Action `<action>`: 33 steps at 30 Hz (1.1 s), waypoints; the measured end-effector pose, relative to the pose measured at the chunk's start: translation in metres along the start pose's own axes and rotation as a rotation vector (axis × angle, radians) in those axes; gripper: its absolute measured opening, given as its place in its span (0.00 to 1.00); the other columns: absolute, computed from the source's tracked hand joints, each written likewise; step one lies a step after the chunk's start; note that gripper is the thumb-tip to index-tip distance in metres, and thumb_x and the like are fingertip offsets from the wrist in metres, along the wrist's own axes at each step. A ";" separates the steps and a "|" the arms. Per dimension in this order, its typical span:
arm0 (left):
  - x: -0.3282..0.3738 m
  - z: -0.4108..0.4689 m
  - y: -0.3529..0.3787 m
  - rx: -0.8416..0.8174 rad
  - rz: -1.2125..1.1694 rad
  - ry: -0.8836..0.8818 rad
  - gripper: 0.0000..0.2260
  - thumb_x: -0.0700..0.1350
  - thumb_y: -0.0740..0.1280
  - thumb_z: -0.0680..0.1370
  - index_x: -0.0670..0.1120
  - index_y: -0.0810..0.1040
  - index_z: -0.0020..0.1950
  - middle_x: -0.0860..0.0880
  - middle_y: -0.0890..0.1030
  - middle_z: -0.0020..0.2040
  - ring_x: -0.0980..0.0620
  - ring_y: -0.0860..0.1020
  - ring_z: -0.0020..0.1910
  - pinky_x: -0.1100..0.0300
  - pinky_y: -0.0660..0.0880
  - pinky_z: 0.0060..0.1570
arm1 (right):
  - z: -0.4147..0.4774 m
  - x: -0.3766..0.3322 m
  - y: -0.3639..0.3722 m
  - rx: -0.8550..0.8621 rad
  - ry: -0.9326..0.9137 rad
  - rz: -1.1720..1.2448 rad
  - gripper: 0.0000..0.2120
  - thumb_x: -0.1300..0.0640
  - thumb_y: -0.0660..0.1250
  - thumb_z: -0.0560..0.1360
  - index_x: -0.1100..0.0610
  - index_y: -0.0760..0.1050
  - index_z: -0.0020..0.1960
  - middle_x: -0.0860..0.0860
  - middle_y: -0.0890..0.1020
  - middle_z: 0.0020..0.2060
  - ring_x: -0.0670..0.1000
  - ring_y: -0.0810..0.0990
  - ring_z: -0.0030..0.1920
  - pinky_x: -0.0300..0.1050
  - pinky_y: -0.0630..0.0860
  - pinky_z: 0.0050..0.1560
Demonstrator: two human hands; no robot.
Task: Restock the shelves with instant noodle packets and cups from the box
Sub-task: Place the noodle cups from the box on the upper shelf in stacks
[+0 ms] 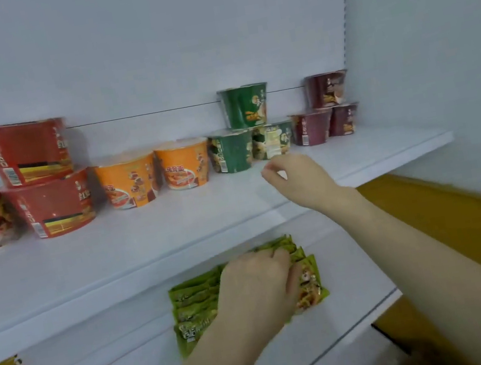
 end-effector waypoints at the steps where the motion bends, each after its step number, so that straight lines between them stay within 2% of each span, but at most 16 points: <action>1: 0.016 -0.005 0.005 -0.018 -0.041 0.015 0.15 0.53 0.57 0.71 0.49 0.70 0.26 0.53 0.71 0.22 0.52 0.72 0.19 0.66 0.54 0.22 | -0.016 0.011 -0.008 -0.015 0.039 -0.014 0.15 0.53 0.57 0.79 0.61 0.77 0.53 0.57 0.82 0.51 0.58 0.78 0.53 0.54 0.75 0.53; 6: 0.088 -0.021 0.037 -0.159 -0.178 0.108 0.15 0.53 0.56 0.70 0.48 0.73 0.27 0.51 0.72 0.21 0.51 0.72 0.19 0.66 0.59 0.18 | -0.084 0.078 -0.049 -0.014 0.228 -0.070 0.14 0.54 0.57 0.79 0.62 0.76 0.52 0.58 0.82 0.48 0.58 0.78 0.50 0.55 0.76 0.49; 10: 0.143 -0.019 0.072 -0.248 -0.245 0.148 0.15 0.53 0.59 0.71 0.48 0.70 0.27 0.51 0.72 0.21 0.51 0.72 0.18 0.68 0.52 0.18 | -0.139 0.142 -0.073 -0.023 0.384 -0.162 0.15 0.54 0.57 0.79 0.64 0.76 0.49 0.59 0.82 0.45 0.60 0.79 0.47 0.55 0.76 0.47; 12: 0.178 -0.017 0.097 -0.337 -0.290 0.193 0.14 0.51 0.60 0.76 0.47 0.70 0.33 0.48 0.76 0.28 0.48 0.77 0.27 0.62 0.55 0.22 | -0.170 0.180 -0.083 -0.034 0.470 -0.194 0.15 0.53 0.58 0.79 0.64 0.76 0.52 0.59 0.81 0.47 0.59 0.79 0.48 0.55 0.77 0.48; 14: 0.212 -0.016 0.129 -0.396 -0.297 0.212 0.14 0.53 0.54 0.81 0.46 0.71 0.43 0.47 0.79 0.40 0.47 0.79 0.41 0.58 0.61 0.30 | -0.201 0.222 -0.091 -0.054 0.550 -0.212 0.15 0.52 0.57 0.79 0.62 0.75 0.55 0.57 0.81 0.50 0.58 0.79 0.50 0.54 0.77 0.49; 16: 0.247 -0.013 0.158 -0.463 -0.341 0.206 0.15 0.53 0.52 0.81 0.46 0.72 0.48 0.46 0.79 0.45 0.46 0.78 0.46 0.59 0.63 0.33 | -0.231 0.269 -0.097 -0.094 0.622 -0.231 0.15 0.52 0.57 0.80 0.61 0.73 0.59 0.57 0.80 0.52 0.58 0.78 0.51 0.54 0.77 0.50; 18: 0.276 -0.012 0.191 -0.514 -0.377 0.208 0.13 0.53 0.52 0.81 0.46 0.70 0.46 0.47 0.79 0.46 0.47 0.78 0.46 0.60 0.63 0.31 | -0.256 0.315 -0.100 -0.132 0.687 -0.233 0.16 0.52 0.56 0.80 0.61 0.71 0.62 0.58 0.80 0.53 0.58 0.79 0.51 0.55 0.78 0.50; 21: 0.310 -0.012 0.248 -0.639 -0.408 0.131 0.12 0.51 0.55 0.81 0.44 0.72 0.48 0.45 0.79 0.44 0.45 0.78 0.45 0.56 0.69 0.36 | -0.286 0.380 -0.095 -0.191 0.778 -0.224 0.18 0.51 0.57 0.80 0.61 0.69 0.65 0.58 0.80 0.53 0.58 0.79 0.49 0.56 0.79 0.49; 22: 0.317 -0.012 0.264 -0.663 -0.426 0.099 0.11 0.49 0.58 0.80 0.42 0.73 0.46 0.44 0.79 0.41 0.44 0.79 0.41 0.56 0.69 0.33 | -0.294 0.399 -0.089 -0.218 0.800 -0.212 0.18 0.52 0.57 0.80 0.61 0.68 0.66 0.59 0.80 0.53 0.58 0.79 0.49 0.56 0.79 0.48; 24: 0.329 -0.012 0.292 -0.656 -0.455 0.086 0.10 0.45 0.67 0.76 0.40 0.75 0.38 0.43 0.78 0.33 0.43 0.79 0.31 0.62 0.61 0.24 | -0.308 0.434 -0.076 -0.258 0.840 -0.190 0.18 0.52 0.57 0.80 0.61 0.67 0.66 0.59 0.80 0.54 0.59 0.79 0.50 0.57 0.79 0.48; 25: 0.333 -0.014 0.306 -0.662 -0.432 0.069 0.11 0.45 0.68 0.75 0.40 0.75 0.38 0.43 0.78 0.33 0.43 0.79 0.31 0.62 0.60 0.25 | -0.314 0.449 -0.069 -0.273 0.864 -0.182 0.19 0.52 0.57 0.80 0.61 0.67 0.66 0.59 0.80 0.54 0.59 0.79 0.50 0.57 0.79 0.48; 28: 0.339 -0.025 0.351 -0.758 -0.397 0.005 0.13 0.49 0.57 0.81 0.42 0.74 0.45 0.43 0.79 0.43 0.45 0.78 0.43 0.59 0.64 0.34 | -0.332 0.488 -0.041 -0.337 0.919 -0.143 0.19 0.53 0.57 0.80 0.61 0.66 0.67 0.58 0.79 0.55 0.59 0.79 0.50 0.56 0.79 0.48; 31: 0.343 -0.038 0.401 -0.839 -0.453 -0.056 0.12 0.47 0.59 0.80 0.43 0.73 0.39 0.41 0.80 0.39 0.42 0.78 0.39 0.55 0.69 0.35 | -0.352 0.526 -0.010 -0.415 0.967 -0.104 0.19 0.53 0.57 0.80 0.62 0.67 0.67 0.59 0.79 0.55 0.59 0.80 0.49 0.55 0.79 0.46; 33: 0.347 -0.048 0.437 -0.908 -0.466 -0.078 0.12 0.46 0.60 0.79 0.41 0.76 0.41 0.40 0.80 0.40 0.41 0.78 0.40 0.52 0.73 0.38 | -0.366 0.553 0.010 -0.456 1.017 -0.085 0.18 0.53 0.57 0.80 0.62 0.68 0.66 0.59 0.79 0.54 0.59 0.80 0.49 0.56 0.79 0.48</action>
Point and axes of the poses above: each hand's wrist, its own z-axis towards the middle knuckle, its own y-axis out of the palm, x = y × z, the point moved 7 cm from there along z, towards the middle knuckle
